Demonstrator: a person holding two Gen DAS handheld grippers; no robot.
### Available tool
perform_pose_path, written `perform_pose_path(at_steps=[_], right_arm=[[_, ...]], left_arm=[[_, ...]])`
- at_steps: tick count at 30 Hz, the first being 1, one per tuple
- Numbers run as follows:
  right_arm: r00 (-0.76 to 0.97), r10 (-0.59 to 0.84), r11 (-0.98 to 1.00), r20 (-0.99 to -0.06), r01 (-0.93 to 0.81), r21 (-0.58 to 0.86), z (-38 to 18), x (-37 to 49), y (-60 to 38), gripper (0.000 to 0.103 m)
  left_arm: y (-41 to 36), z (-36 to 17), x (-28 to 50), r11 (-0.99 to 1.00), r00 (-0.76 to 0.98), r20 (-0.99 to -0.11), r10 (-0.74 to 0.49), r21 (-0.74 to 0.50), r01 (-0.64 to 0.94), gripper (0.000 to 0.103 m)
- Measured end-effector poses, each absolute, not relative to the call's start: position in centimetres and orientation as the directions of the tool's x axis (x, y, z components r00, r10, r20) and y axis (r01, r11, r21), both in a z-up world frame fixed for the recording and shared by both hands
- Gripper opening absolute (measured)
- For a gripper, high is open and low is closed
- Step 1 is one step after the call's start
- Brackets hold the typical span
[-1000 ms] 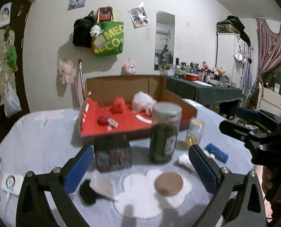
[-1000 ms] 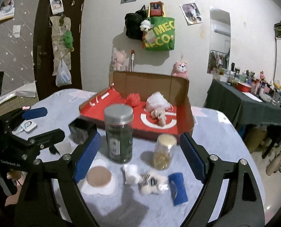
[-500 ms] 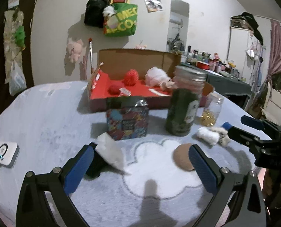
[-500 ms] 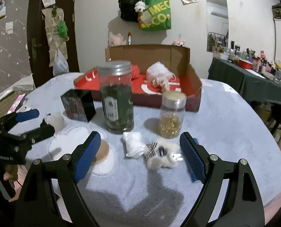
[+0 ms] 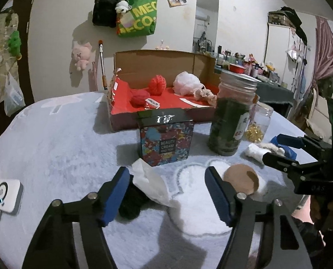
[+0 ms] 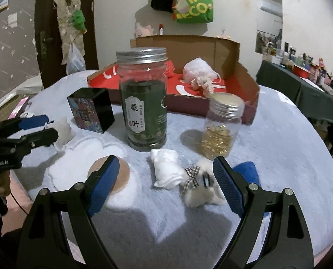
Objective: Organize soft objects
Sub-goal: 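Grasp the white tissue with the left tool while the right tool grasps the rolled white cloth, then carry the tissue with the left tool while the right tool carries the white cloth into the box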
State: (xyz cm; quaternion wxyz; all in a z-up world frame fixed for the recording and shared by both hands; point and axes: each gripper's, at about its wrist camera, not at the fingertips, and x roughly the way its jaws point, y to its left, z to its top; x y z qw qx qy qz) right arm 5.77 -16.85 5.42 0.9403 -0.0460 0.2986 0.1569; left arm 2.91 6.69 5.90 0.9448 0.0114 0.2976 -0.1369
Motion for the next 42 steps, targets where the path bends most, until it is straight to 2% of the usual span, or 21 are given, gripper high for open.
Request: perform_pose_path(at_steps=[6, 9, 10, 11, 12, 13, 14, 15, 17, 18, 25, 32, 42], right_arm=[[0.757, 0.27, 0.939, -0.595, -0.344, -0.011, 4.9, 6.7, -16.0, 0.085], [0.752, 0.263, 0.937, -0.605, -0.348, -0.026, 4.7, 7.3, -15.7, 0.081], [0.745, 0.259, 0.936, -0.614, -0.35, -0.03, 4.5, 7.7, -15.6, 0.075], [0.74, 0.255, 0.936, -0.623, -0.349, -0.032, 4.3, 7.9, -15.6, 0.071], [0.73, 0.249, 0.936, -0.637, -0.349, -0.034, 4.1, 8.3, -15.5, 0.063], [0.717, 0.245, 0.936, -0.652, -0.35, -0.033, 3.7, 8.6, -15.5, 0.053], [0.706, 0.245, 0.935, -0.665, -0.352, -0.029, 3.4, 8.8, -15.5, 0.045], [0.7, 0.243, 0.935, -0.672, -0.354, -0.03, 3.2, 8.9, -15.5, 0.031], [0.704, 0.247, 0.932, -0.666, -0.36, -0.035, 3.1, 8.7, -15.6, 0.028], [0.708, 0.254, 0.932, -0.659, -0.362, -0.031, 3.2, 8.5, -15.7, 0.021], [0.723, 0.326, 0.925, -0.609, -0.376, 0.048, 4.8, 7.5, -16.8, 0.021], [0.718, 0.385, 0.909, -0.579, -0.403, 0.105, 5.7, 6.9, -17.2, 0.021], [0.708, 0.421, 0.897, -0.567, -0.42, 0.141, 5.7, 7.0, -17.5, 0.021]], left_arm=[[6.1, 5.6, 4.3, 0.952, 0.764, -0.597, -0.244, 0.003, 0.307, 0.07], [5.8, 5.2, 5.2, 0.949, 0.753, -0.618, -0.227, 0.034, 0.314, 0.061], [5.9, 5.0, 5.6, 0.951, 0.748, -0.629, -0.213, 0.043, 0.307, 0.055], [6.1, 4.7, 5.8, 0.952, 0.743, -0.636, -0.208, 0.043, 0.304, 0.043], [6.2, 4.5, 6.1, 0.953, 0.736, -0.646, -0.202, 0.042, 0.299, 0.035], [6.5, 4.3, 6.3, 0.955, 0.732, -0.652, -0.2, 0.037, 0.294, 0.02], [6.6, 4.2, 6.4, 0.954, 0.726, -0.655, -0.209, 0.025, 0.298, 0.018], [6.8, 4.2, 6.4, 0.953, 0.723, -0.653, -0.224, 0.008, 0.303, 0.015], [6.8, 4.6, 6.2, 0.952, 0.724, -0.647, -0.24, -0.009, 0.307, 0.011], [6.7, 4.9, 5.9, 0.951, 0.729, -0.638, -0.248, -0.015, 0.31, 0.01], [5.0, 7.0, 4.7, 0.922, 0.734, -0.575, -0.361, -0.098, 0.375, 0.009], [2.2, 6.4, 5.4, 0.869, 0.671, -0.563, -0.483, -0.212, 0.448, 0.009], [0.4, 5.7, 6.2, 0.851, 0.648, -0.561, -0.515, -0.245, 0.464, 0.009]])
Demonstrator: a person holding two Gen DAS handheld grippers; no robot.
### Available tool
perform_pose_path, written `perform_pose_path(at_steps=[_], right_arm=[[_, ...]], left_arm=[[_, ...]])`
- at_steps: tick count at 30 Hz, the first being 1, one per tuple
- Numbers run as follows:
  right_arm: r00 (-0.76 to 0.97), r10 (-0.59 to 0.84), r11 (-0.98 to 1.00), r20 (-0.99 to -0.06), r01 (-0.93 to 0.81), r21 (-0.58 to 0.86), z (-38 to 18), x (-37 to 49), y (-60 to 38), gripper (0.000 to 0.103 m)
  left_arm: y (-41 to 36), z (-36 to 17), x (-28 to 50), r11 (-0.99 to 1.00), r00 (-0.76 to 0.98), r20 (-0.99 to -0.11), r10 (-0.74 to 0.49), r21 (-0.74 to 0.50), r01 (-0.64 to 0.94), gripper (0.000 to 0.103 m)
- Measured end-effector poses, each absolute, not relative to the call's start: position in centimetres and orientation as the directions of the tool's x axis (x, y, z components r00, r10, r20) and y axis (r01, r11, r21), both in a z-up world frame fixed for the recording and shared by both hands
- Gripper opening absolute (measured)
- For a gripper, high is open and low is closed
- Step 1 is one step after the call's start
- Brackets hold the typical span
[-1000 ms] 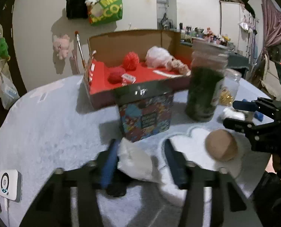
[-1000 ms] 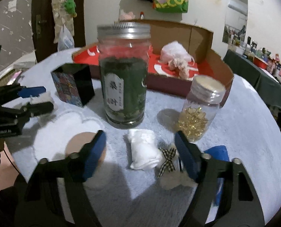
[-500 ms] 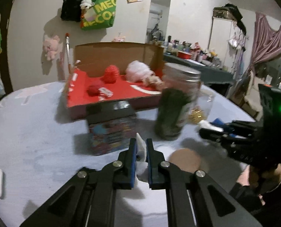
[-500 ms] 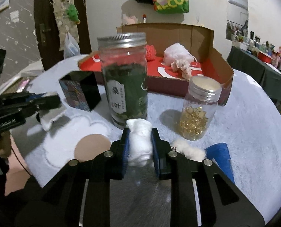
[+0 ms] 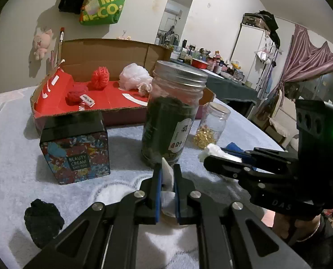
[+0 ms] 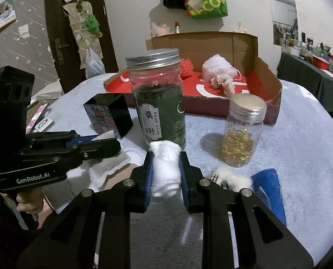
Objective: Organize soft objects
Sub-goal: 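Carry the tissue with the left tool while the right tool carries the white cloth into the box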
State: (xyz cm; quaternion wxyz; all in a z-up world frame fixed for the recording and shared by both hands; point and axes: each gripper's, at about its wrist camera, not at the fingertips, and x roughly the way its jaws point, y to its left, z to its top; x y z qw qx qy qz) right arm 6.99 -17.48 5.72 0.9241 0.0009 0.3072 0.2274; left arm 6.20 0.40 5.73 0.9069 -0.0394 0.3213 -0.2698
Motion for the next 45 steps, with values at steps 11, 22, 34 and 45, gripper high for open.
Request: perform_pose_path(at_steps=[11, 22, 34, 45], right_arm=[[0.708, 0.416, 0.901, -0.571, -0.407, 0.151, 5.8, 7.1, -18.4, 0.021], [0.684, 0.475, 0.88, -0.554, -0.393, 0.268, 6.2, 7.9, -21.1, 0.021], [0.716, 0.382, 0.924, -0.584, -0.313, 0.22, 7.4, 8.9, -25.1, 0.021], [0.688, 0.337, 0.937, -0.642, -0.312, 0.157, 7.8, 12.0, -27.8, 0.021]], left_arm=[[1.3, 6.2, 6.2, 0.864, 0.665, -0.559, -0.496, -0.239, 0.444, 0.009], [1.8, 7.1, 6.2, 0.876, 0.681, -0.561, -0.47, -0.203, 0.437, 0.009], [2.4, 9.5, 8.6, 0.889, 0.68, -0.598, -0.424, -0.133, 0.438, 0.009], [2.0, 10.9, 12.4, 0.881, 0.652, -0.64, -0.407, -0.085, 0.466, 0.009]])
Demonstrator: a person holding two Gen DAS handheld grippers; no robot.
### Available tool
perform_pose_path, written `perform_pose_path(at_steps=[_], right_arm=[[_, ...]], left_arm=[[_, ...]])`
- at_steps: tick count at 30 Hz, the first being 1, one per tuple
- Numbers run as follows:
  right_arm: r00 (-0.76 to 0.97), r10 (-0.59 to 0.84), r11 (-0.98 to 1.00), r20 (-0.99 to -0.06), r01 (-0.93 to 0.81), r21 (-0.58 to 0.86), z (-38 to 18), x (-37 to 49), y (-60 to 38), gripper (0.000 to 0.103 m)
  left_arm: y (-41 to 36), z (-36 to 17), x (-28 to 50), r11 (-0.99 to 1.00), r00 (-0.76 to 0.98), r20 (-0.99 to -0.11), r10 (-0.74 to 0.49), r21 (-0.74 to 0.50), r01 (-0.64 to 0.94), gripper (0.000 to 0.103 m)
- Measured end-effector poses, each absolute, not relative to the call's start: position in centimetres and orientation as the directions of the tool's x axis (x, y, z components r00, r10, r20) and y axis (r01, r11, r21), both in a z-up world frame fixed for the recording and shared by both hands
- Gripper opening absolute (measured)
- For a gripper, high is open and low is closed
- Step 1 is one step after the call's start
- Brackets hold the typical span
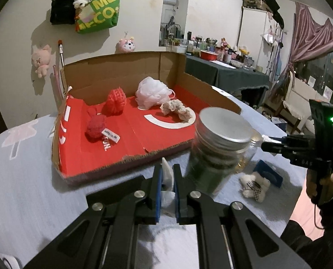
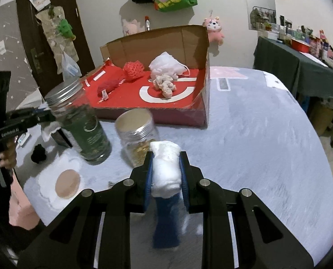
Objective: Organize soft objects
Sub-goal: 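Carry the tissue with the left tool while the right tool carries the white cloth into the box, then open the left tool releasing the tissue while the right tool releases the white cloth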
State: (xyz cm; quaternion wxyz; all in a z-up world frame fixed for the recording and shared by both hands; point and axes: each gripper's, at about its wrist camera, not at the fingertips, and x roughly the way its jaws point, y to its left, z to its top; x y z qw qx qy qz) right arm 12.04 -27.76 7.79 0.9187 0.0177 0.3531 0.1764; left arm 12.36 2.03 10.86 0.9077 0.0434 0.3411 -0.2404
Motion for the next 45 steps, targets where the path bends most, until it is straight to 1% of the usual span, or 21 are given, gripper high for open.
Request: perform_pose_path(at_steps=[9, 15, 18, 25, 33, 38, 45], right_arm=[[0.655, 0.395, 0.909, -0.644, -0.381, 0.169, 9.9, 15.8, -28.0, 0.021], [0.613, 0.442, 0.88, -0.655, -0.44, 0.181, 11.7, 19.3, -26.5, 0.021], [0.587, 0.455, 0.865, -0.669, -0.471, 0.175, 12.3, 21.4, -25.1, 0.021], [0.486, 0.493, 0.824, -0.722, -0.527, 0.207, 12.6, 27.1, -21.1, 0.021], [0.35, 0.474, 0.808, -0.808, -0.537, 0.242, 10.7, 33.6, -16.9, 0.021], [0.283, 0.412, 0.821, -0.866, -0.527, 0.218, 8.7, 36.4, -14.9, 0.021], [0.256, 0.377, 0.831, -0.89, -0.519, 0.203, 7.3, 38.3, -13.9, 0.021]], left_arm=[[2.3, 11.8, 16.7, 0.856, 0.599, -0.674, -0.432, -0.098, 0.507, 0.009], [2.1, 12.4, 20.4, 0.837, 0.551, -0.696, -0.461, -0.135, 0.53, 0.009], [1.7, 12.4, 22.4, 0.83, 0.526, -0.709, -0.47, -0.151, 0.537, 0.009], [0.6, 11.7, 26.7, 0.834, 0.479, -0.756, -0.446, -0.157, 0.529, 0.009], [-0.2, 10.6, 30.9, 0.841, 0.428, -0.805, -0.411, -0.153, 0.519, 0.009], [-0.4, 9.3, 32.9, 0.85, 0.401, -0.835, -0.376, -0.14, 0.507, 0.009], [-0.5, 8.3, 34.5, 0.86, 0.381, -0.851, -0.361, -0.146, 0.49, 0.009]])
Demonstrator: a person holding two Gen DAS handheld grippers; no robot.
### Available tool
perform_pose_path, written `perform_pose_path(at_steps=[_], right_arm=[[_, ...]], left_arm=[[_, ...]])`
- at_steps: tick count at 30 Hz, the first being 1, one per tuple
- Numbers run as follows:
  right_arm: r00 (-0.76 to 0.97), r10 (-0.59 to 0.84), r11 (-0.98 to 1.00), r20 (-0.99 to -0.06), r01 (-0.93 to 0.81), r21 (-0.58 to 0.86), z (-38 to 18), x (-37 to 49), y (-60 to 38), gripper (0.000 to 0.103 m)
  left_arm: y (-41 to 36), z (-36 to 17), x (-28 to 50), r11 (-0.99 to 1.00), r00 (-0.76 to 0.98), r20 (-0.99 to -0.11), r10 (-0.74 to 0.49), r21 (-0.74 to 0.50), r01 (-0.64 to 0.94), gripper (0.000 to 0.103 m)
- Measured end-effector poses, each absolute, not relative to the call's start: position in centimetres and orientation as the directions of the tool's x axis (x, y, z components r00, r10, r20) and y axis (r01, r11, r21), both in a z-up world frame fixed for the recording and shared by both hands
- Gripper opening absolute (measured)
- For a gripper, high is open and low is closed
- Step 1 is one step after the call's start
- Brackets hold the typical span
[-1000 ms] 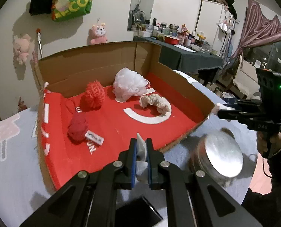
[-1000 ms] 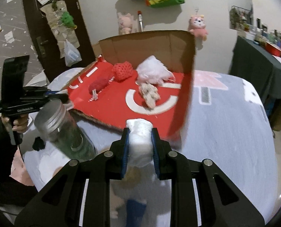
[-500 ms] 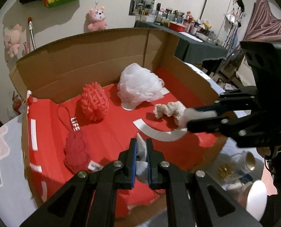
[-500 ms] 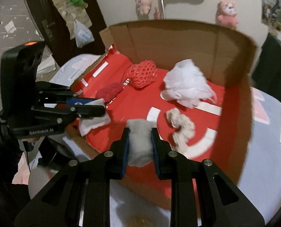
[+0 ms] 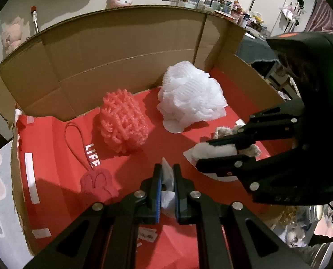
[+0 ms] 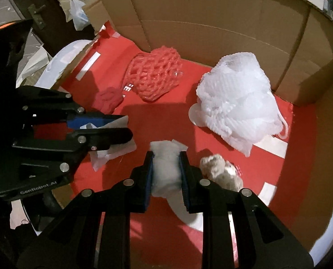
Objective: Organize soft objects
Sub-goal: 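Open the left tool releasing the tissue while the right tool releases the white cloth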
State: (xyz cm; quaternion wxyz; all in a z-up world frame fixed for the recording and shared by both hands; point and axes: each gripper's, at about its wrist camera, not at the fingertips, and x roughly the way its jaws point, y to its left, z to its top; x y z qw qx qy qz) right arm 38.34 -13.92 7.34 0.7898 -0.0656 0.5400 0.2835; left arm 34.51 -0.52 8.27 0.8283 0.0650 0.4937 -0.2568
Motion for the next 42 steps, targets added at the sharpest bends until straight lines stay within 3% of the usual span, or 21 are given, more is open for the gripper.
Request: perform_pose_path(at_steps=[21, 37, 42], right_arm=[[0.261, 0.324, 0.832, -0.91, -0.536, 0.143, 6.4, 39.4, -13.0, 0.021], [0.289, 0.302, 0.82, -0.909, -0.564, 0.093, 6.2, 38.8, -11.9, 0.022], [0.291, 0.301, 0.821, -0.908, -0.563, 0.092, 6.1, 38.7, -11.5, 0.023]], left_arm=[[-0.3, 6.5, 36.4, 0.881, 0.349, -0.879, -0.324, -0.145, 0.451, 0.01], [0.4, 6.6, 36.7, 0.892, 0.364, -0.876, -0.317, -0.145, 0.429, 0.023], [0.8, 7.2, 36.3, 0.893, 0.376, -0.87, -0.319, -0.144, 0.426, 0.033]])
